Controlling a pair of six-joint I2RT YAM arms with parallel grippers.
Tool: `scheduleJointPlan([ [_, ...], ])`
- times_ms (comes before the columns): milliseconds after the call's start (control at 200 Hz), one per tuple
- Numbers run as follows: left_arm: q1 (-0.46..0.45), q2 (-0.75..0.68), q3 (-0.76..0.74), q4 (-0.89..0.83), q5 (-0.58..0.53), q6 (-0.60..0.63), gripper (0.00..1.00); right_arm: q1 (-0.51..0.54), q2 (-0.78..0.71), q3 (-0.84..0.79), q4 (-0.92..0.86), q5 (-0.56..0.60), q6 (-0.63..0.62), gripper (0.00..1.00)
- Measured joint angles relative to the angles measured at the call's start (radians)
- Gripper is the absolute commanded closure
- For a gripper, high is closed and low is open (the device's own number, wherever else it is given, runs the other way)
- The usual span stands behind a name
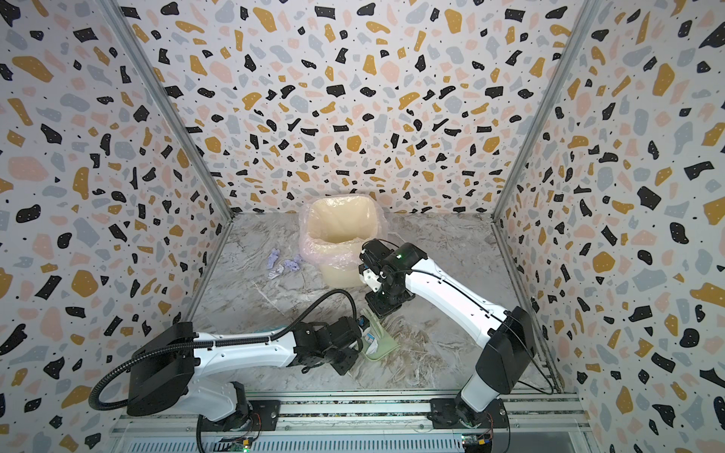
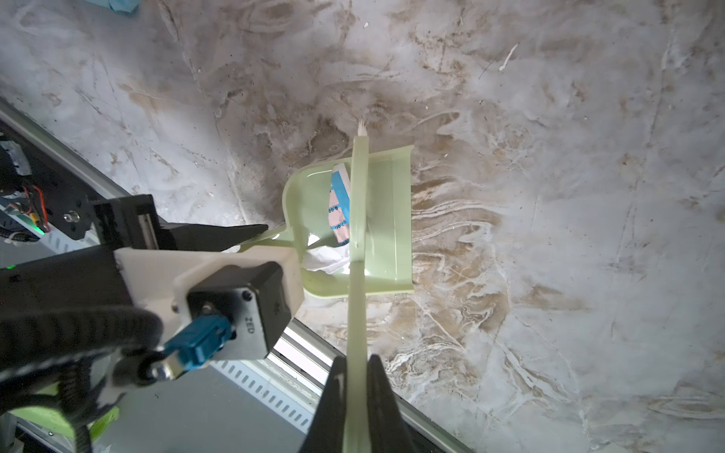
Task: Sweep away the paper scraps from the table
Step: 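Lift the dustpan toward the bin while the right gripper draws the brush back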
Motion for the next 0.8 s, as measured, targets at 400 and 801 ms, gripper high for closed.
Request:
scheduleJointPlan([
  [400, 0.0, -0.169, -0.011, -0.042, -0.045, 0.002, 1.0, -0.275, -0.126, 0.031, 0.019, 0.008, -0.002, 1.0],
  [801, 0.0, -0.336, 0.178, -0.284, -0.138, 0.034, 1.0, -0.472, -0.272, -0.179, 0.139, -0.194, -0.022, 1.0],
])
